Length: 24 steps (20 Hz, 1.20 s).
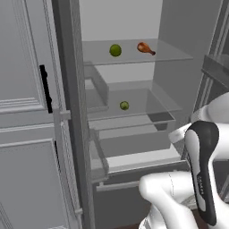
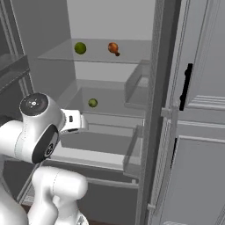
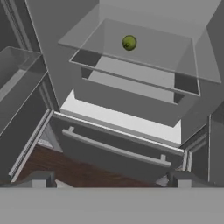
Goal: Place one lime and one chicken drumstick in each tupperware on the nearby counter, to pack two identical lunches.
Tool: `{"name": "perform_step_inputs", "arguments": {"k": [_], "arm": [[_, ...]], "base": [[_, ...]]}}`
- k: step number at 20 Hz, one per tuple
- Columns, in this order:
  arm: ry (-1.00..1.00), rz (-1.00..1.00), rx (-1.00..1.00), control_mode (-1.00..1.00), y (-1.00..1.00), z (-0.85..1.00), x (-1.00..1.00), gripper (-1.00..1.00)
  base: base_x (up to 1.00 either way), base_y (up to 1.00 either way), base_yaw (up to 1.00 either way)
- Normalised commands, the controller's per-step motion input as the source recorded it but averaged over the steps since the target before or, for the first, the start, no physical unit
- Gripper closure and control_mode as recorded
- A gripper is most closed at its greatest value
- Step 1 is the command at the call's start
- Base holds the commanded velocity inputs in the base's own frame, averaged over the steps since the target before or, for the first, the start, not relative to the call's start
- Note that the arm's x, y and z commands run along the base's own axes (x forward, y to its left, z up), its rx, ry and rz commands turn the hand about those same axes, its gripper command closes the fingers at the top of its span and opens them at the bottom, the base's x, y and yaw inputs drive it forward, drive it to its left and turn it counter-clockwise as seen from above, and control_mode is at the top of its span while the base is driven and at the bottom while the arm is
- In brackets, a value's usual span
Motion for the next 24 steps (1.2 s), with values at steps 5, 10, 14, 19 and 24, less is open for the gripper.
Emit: {"name": "perform_step_inputs", "arguments": {"k": [5, 10, 14, 19, 24], "arm": [[0.0, 0.0, 0.0, 1.0, 0.0, 0.0, 0.0, -1.0], [0.0, -0.05, 0.0, -1.0, 0.4, -0.19, 0.81, -1.0], [0.01, -0.05, 0.0, -1.0, 0.08, -0.22, 0.71, -1.0], [0.04, -0.14, 0.17, -1.0, 0.0, -0.34, 0.57, -1.0], [0.0, -0.09, 0.1, -1.0, 0.09, -0.19, 0.39, -1.0]], "base": [[0.76, 0.41, -0.06], [0.0, 0.0, 0.0], [0.0, 0.0, 0.0], [0.0, 0.0, 0.0], [0.0, 0.0, 0.0]]}}
